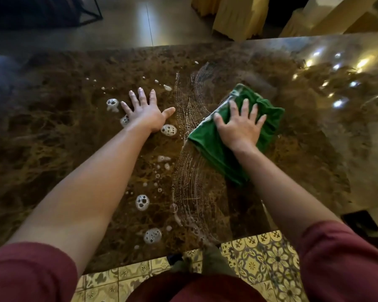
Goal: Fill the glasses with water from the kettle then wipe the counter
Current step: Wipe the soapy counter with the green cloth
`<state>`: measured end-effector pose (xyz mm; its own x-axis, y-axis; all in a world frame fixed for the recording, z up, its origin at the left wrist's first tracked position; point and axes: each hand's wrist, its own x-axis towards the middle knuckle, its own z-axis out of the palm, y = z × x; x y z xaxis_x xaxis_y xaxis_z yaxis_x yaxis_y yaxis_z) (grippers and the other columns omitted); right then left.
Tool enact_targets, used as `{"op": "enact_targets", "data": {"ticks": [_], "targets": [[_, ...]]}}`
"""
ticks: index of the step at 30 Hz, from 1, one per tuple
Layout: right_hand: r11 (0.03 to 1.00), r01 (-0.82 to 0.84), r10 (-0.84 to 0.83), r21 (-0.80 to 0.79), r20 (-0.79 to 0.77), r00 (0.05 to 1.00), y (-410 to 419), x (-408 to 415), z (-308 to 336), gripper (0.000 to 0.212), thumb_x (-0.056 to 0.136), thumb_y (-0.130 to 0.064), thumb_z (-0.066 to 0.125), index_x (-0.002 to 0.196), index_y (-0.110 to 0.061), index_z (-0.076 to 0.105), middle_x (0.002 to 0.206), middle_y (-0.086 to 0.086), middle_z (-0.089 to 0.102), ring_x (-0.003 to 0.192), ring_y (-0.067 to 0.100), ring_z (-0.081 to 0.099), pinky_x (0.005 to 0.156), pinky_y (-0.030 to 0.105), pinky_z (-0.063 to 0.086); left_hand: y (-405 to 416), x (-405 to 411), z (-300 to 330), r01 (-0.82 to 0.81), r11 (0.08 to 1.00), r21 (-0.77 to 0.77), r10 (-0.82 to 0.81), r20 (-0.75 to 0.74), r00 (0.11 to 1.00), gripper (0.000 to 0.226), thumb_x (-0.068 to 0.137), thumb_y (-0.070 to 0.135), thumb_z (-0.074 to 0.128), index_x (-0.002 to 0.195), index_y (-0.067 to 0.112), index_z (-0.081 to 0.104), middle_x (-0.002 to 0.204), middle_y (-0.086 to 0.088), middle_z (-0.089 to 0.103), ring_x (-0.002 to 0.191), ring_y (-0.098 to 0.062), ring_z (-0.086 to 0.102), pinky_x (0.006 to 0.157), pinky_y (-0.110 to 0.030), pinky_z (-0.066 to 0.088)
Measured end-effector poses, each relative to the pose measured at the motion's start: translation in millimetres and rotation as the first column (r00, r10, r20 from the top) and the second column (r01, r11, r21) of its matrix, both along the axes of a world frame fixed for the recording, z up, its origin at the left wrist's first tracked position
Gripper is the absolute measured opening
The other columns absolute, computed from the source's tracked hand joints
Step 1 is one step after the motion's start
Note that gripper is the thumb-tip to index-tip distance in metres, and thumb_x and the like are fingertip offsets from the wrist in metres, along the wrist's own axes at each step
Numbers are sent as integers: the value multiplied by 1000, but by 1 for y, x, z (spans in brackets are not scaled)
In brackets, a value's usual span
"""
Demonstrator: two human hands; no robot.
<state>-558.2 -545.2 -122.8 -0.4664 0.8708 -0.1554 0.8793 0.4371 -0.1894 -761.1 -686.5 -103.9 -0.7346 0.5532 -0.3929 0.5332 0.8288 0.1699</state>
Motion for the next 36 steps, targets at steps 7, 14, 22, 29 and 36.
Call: {"op": "enact_targets", "data": {"ticks": [7, 14, 22, 29, 36], "targets": [[978, 207, -207, 9, 51, 977, 56, 25, 1, 78, 96, -69, 19, 164, -33, 19, 175, 9, 7, 160, 36, 1, 125, 64, 0, -1, -6, -8, 35, 999, 12, -35, -28, 999, 94, 93, 79, 25, 163, 25, -9, 168, -12, -23, 152, -36, -27, 120, -64, -14], [944, -321, 318, 73, 52, 947, -105, 67, -8, 76, 97, -72, 20, 164, -36, 18, 175, 2, 4, 161, 28, -2, 127, 60, -2, 0, -9, -13, 47, 999, 22, -46, -39, 998, 93, 94, 78, 24, 162, 23, -9, 168, -13, -22, 152, -37, -27, 119, -64, -16], [894, -440, 437, 79, 56, 898, -11, 14, -4, 77, 92, -77, 27, 161, -42, 28, 174, -4, 15, 161, 23, 8, 129, 54, -1, -1, -8, -8, 59, 998, -17, -60, -31, 998, 92, 94, 79, 23, 162, 26, -12, 168, -11, -25, 152, -34, -27, 120, -62, -15], [941, -338, 335, 27, 72, 939, 118, -67, 6, 73, 95, -73, 25, 162, -43, 23, 175, 0, 8, 161, 27, 1, 127, 58, -2, -1, -11, -7, 45, 999, -26, -44, 22, 999, 94, 92, 81, 24, 160, 30, -15, 166, -8, -29, 151, -33, -31, 120, -63, -14], [670, -743, 740, 9, 71, 668, 7, -6, 5, 68, 98, -71, 19, 161, -46, 20, 175, -2, 5, 161, 26, -3, 127, 58, -5, 3, -10, 1, 42, 996, -83, -39, 33, 999, 89, 97, 75, 26, 161, 29, -15, 166, -9, -28, 152, -32, -28, 122, -61, -12]]}}
